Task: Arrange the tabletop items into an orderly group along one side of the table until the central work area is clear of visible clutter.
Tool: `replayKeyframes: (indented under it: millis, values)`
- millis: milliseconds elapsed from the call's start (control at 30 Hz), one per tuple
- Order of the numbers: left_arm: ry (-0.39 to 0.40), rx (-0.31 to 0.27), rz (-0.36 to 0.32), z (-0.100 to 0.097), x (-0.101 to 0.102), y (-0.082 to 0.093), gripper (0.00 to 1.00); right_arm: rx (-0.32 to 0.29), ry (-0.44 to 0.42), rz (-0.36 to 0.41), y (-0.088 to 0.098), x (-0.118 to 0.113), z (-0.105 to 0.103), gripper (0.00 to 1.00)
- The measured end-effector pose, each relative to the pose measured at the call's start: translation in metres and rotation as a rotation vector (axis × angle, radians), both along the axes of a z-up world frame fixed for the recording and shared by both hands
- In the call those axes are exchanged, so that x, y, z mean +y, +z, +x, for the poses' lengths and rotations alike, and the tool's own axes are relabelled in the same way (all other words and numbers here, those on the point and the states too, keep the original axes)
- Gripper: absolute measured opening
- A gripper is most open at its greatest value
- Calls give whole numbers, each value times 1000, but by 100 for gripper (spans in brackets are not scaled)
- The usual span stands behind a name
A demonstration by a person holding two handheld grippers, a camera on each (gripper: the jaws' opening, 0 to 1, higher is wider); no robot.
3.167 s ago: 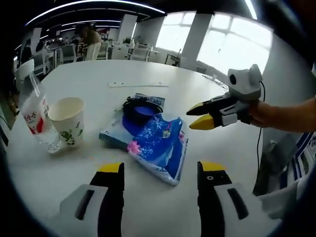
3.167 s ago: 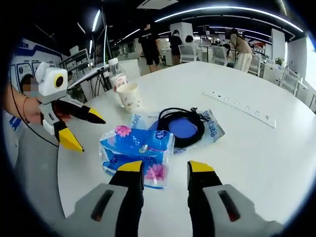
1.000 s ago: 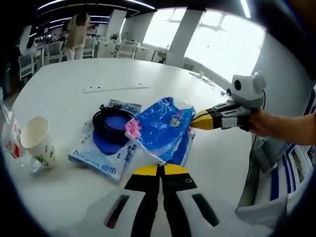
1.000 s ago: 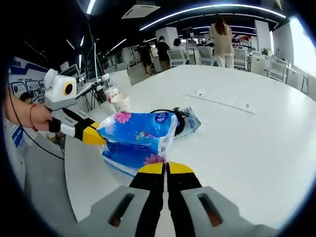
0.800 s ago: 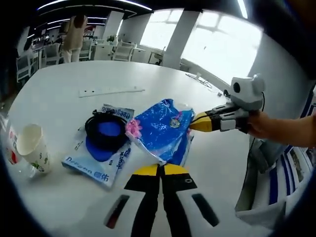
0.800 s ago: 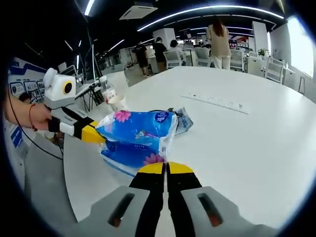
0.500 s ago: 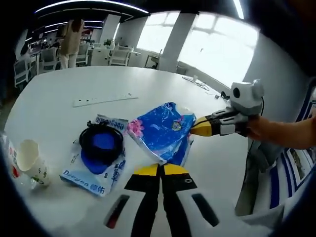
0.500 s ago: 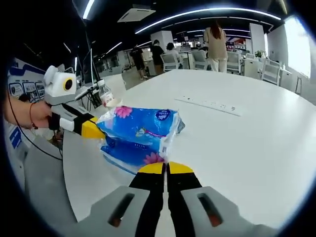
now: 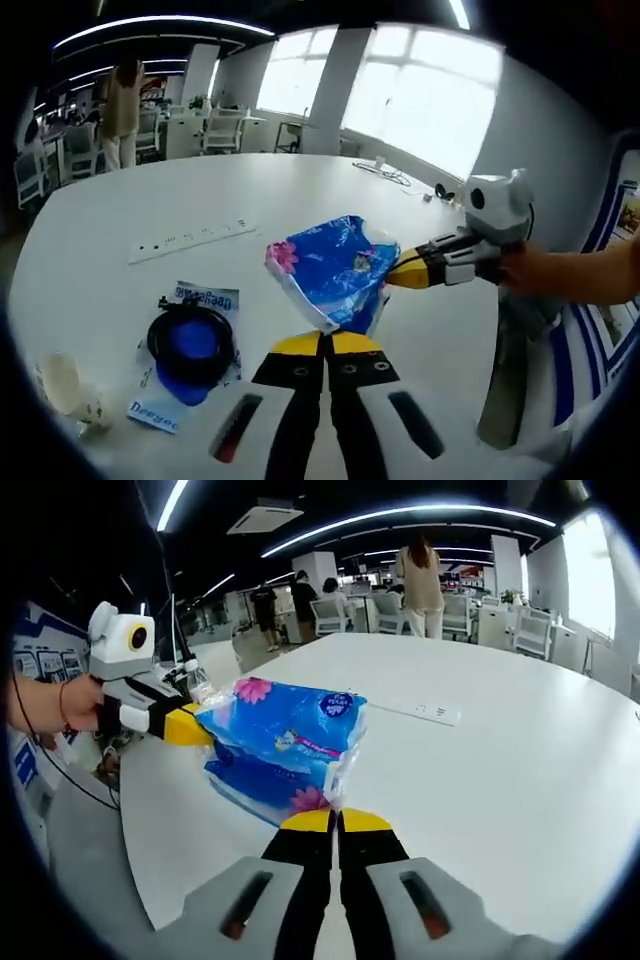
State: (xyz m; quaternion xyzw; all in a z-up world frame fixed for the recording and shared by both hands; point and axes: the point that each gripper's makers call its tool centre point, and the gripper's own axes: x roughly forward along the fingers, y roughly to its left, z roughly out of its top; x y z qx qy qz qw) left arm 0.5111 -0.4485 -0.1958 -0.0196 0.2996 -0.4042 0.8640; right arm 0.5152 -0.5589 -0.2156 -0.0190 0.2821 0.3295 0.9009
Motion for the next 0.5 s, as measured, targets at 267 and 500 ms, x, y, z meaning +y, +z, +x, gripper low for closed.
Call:
replayKeyframes:
  millis: [267, 500]
  values:
    - [-31, -18, -5, 9, -20, 8, 0, -15, -36, 0, 8, -20, 4, 0]
    - [-45, -10, -8, 17, -35, 8, 0, -18, -64, -5, 10, -35, 8, 0]
